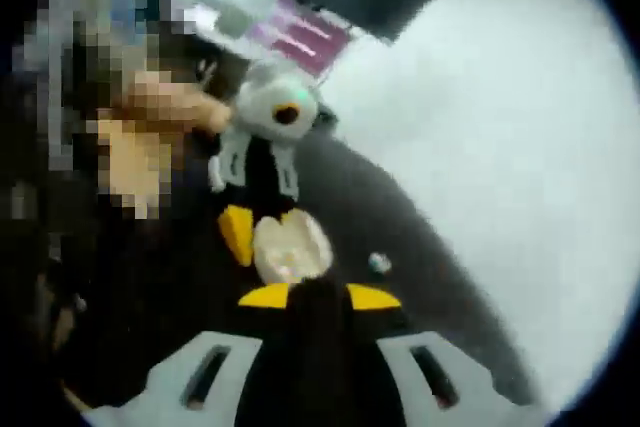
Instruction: Pick up three earphones and place each one into its charging case using tactile feedback, ensure that each earphone is properly inserted and securely positioned inside the case.
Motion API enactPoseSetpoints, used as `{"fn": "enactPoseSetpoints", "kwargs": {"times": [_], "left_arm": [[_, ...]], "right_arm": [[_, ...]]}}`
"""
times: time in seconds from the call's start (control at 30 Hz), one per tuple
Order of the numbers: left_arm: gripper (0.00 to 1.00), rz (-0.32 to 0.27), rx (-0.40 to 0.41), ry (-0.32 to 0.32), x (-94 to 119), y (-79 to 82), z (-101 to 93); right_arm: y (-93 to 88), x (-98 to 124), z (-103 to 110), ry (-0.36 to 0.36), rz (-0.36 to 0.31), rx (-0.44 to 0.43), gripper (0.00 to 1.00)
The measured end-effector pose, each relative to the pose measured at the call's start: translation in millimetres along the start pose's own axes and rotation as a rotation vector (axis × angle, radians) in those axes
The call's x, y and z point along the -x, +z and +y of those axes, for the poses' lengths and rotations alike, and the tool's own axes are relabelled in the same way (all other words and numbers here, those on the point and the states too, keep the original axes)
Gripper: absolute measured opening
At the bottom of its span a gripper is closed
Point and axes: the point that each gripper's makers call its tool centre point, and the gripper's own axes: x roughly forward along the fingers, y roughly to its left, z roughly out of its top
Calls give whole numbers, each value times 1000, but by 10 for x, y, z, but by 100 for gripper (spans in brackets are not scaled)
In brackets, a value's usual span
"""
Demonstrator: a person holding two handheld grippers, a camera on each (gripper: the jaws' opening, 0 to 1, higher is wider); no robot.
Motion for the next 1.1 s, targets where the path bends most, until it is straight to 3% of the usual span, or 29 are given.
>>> {"fn": "enactPoseSetpoints", "kwargs": {"times": [0.07, 0.1, 0.17, 0.23, 0.33, 0.37, 0.43, 0.57, 0.73, 0.8, 0.9, 0.97, 1.1], "left_arm": [[18, 0, -4, 0, -1, 1, 0], [18, -1, -5, -2, -3, 0, -3], [18, -2, -8, -5, -5, -2, -4], [18, -6, -31, -11, -8, -2, -13], [19, -4, -45, -14, -9, -11, -13], [19, -4, -37, -13, -9, -14, -12], [20, -5, -33, -12, -19, -6, -13], [22, -9, -46, 1, -35, 13, 4], [27, -15, -71, 23, 12, 22, 51], [24, -10, -82, 30, 89, 39, 88], [24, -41, 15, 18, 296, 108, 123], [24, -36, 34, 87, 463, 105, 304], [23, 50, -38, 277, 659, 67, 799]], "right_arm": [[-32, -109, 75, 138, -82, -148, 27], [-28, -157, 96, 193, -100, -172, 29], [-4, -242, 14, 190, -120, -165, 30], [97, -340, 59, 261, -160, -138, 30], [160, -415, 177, 377, -188, -195, 25], [205, -420, 152, 371, -216, -233, 23], [189, -403, 149, 363, -233, -225, 23], [205, -368, 186, 346, -242, -185, 22], [193, -357, 165, 341, -241, -223, 22], [182, -352, 135, 333, -242, -232, 22], [175, -350, 124, 333, -241, -246, 22], [171, -356, 118, 333, -240, -250, 22], [164, -368, 113, 340, -235, -286, 22]]}}
